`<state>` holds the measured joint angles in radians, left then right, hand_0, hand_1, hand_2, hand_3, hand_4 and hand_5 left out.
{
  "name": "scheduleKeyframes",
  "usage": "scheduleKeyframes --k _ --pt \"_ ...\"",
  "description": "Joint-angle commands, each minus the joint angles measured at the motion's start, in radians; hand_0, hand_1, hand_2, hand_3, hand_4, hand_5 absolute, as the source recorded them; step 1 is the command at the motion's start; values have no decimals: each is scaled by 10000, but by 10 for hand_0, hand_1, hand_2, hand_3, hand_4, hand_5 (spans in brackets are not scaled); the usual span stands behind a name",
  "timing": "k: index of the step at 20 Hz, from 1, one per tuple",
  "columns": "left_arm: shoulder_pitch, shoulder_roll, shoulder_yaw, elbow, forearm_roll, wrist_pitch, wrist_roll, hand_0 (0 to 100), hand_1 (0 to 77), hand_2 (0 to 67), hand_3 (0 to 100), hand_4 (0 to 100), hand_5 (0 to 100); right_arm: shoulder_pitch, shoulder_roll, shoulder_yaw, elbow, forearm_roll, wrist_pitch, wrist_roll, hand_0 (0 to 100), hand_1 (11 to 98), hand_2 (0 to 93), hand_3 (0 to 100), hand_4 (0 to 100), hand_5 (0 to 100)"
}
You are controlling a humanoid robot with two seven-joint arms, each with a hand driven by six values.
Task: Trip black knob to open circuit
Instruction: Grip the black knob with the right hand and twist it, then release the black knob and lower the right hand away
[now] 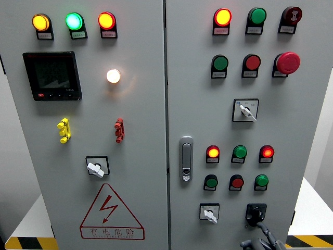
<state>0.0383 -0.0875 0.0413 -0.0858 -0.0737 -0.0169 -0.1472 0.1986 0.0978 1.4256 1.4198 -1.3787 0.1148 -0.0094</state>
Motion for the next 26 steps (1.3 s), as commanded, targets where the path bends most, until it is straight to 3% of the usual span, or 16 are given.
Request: scheduleKeyframes --k 1,8,18,22,26 --pt "0 0 1 -1 1 0 0 0 34 127 214 66 16 8 19 -21 37 12 2 2 819 406 57 563 485 607" --pt "0 0 -14 -16 1 0 0 0 34 127 214 66 16 -53 19 -51 99 -4 2 -44 821 406 58 563 486 610" --pt "0 0 1 -1 1 0 0 0 38 127 214 66 16 -53 -134 239 53 12 2 -29 823 403 59 562 486 610" --pt "0 0 1 -1 1 0 0 0 37 127 214 66 16 -68 -165 363 53 27 2 -29 824 403 60 560 485 610" --pt "0 0 -15 -1 1 0 0 0 37 127 214 66 16 -129 -257 470 53 27 2 -29 826 401 60 560 483 610"
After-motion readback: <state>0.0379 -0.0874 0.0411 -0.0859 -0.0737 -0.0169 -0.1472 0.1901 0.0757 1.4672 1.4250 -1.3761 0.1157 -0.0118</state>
